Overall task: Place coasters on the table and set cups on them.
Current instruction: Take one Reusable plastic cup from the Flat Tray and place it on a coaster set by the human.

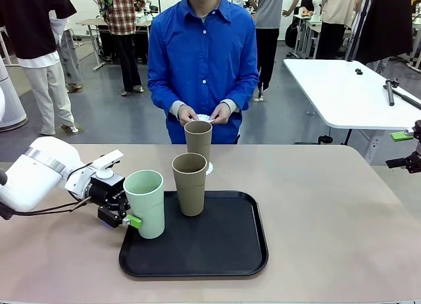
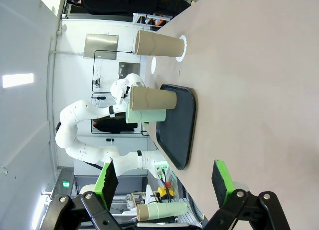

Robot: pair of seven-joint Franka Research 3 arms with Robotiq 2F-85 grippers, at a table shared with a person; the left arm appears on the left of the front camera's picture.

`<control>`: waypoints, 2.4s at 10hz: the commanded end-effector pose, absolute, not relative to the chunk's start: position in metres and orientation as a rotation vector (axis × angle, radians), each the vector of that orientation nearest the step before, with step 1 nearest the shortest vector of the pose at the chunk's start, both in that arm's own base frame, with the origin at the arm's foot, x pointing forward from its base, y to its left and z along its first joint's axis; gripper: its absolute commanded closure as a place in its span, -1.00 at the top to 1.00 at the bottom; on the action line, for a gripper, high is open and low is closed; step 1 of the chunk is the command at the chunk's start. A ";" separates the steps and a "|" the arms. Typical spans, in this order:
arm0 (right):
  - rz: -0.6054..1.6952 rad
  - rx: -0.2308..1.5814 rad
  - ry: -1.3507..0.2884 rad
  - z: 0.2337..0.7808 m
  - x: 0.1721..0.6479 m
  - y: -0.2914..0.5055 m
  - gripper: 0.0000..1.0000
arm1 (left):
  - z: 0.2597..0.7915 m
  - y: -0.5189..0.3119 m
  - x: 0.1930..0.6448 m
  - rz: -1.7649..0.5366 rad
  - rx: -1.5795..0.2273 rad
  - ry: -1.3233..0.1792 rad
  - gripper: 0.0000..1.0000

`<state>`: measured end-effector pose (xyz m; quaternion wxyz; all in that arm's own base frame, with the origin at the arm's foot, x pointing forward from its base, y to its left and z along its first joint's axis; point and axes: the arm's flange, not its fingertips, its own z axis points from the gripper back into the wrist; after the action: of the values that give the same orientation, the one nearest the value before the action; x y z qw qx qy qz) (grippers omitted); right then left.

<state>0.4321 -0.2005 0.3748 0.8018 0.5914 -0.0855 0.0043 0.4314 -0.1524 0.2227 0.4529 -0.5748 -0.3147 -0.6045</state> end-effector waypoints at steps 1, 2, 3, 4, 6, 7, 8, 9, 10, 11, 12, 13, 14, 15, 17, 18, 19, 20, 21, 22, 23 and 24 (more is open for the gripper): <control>0.006 1.262 -0.185 0.374 0.433 -0.201 1.00 | 0.221 -0.152 0.432 -1.555 -1.424 -0.784 -0.18; 0.006 1.262 -0.185 0.374 0.433 -0.201 1.00 | 0.220 -0.151 0.432 -1.559 -1.428 -0.784 -0.19; 0.006 1.262 -0.185 0.374 0.433 -0.201 1.00 | 0.221 -0.151 0.431 -1.565 -1.435 -0.779 -1.00; 0.006 1.262 -0.185 0.374 0.433 -0.201 1.00 | 0.222 -0.150 0.431 -1.567 -1.440 -0.780 -0.30; 0.006 1.262 -0.185 0.374 0.433 -0.201 1.00 | 0.229 -0.143 0.429 -1.559 -1.434 -0.798 -1.00; 0.006 1.262 -0.185 0.374 0.433 -0.201 1.00 | 0.243 -0.138 0.428 -1.522 -1.440 -0.825 -1.00; 0.006 1.262 -0.185 0.374 0.433 -0.201 1.00 | 0.271 -0.129 0.424 -1.472 -1.417 -0.903 -1.00; 0.006 1.262 -0.185 0.374 0.433 -0.201 1.00 | 0.300 -0.121 0.422 -1.388 -1.403 -0.905 -1.00; 0.006 1.262 -0.185 0.374 0.433 -0.201 1.00 | 0.328 -0.114 0.420 -1.321 -1.368 -0.933 -1.00; 0.006 1.262 -0.185 0.374 0.433 -0.201 1.00 | 0.355 -0.111 0.417 -1.297 -1.336 -0.941 -1.00; 0.006 1.262 -0.185 0.374 0.433 -0.201 1.00 | 0.384 -0.108 0.415 -1.276 -1.293 -0.940 -1.00; 0.006 1.262 -0.185 0.374 0.433 -0.201 1.00 | 0.404 -0.108 0.412 -1.265 -1.258 -0.936 -1.00; 0.006 1.262 -0.185 0.374 0.433 -0.201 1.00 | 0.421 -0.107 0.411 -1.257 -1.238 -0.919 -1.00; 0.006 1.262 -0.185 0.374 0.433 -0.201 1.00 | 0.433 -0.105 0.410 -1.262 -1.223 -0.934 -1.00; 0.006 1.262 -0.185 0.374 0.433 -0.201 1.00 | 0.439 -0.104 0.401 -1.316 -1.193 -0.944 -1.00; 0.006 1.262 -0.185 0.374 0.433 -0.201 1.00 | 0.442 -0.101 0.414 -1.295 -1.224 -0.939 -1.00; 0.006 1.262 -0.185 0.374 0.433 -0.201 1.00 | 0.442 -0.101 0.414 -1.295 -1.224 -0.939 -1.00; 0.006 1.262 -0.185 0.374 0.433 -0.201 1.00 | 0.446 -0.103 0.410 -1.306 -1.213 -0.942 0.70; 0.006 1.262 -0.185 0.374 0.433 -0.201 1.00 | 0.431 -0.085 0.430 -1.291 -1.216 -0.958 0.70; 0.006 1.262 -0.185 0.374 0.433 -0.201 1.00 | 0.427 -0.058 0.446 -1.296 -1.206 -0.987 0.70; 0.006 1.262 -0.185 0.374 0.433 -0.201 1.00 | 0.423 -0.031 0.458 -1.289 -1.179 -1.010 0.70; 0.006 1.262 -0.185 0.374 0.433 -0.201 1.00 | 0.417 0.000 0.469 -1.241 -1.168 -1.048 0.70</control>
<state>0.4318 -0.2013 0.3747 0.8018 0.5914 -0.0859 0.0035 0.4529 -0.0242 0.4165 0.5505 -0.4897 -0.4267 -0.5245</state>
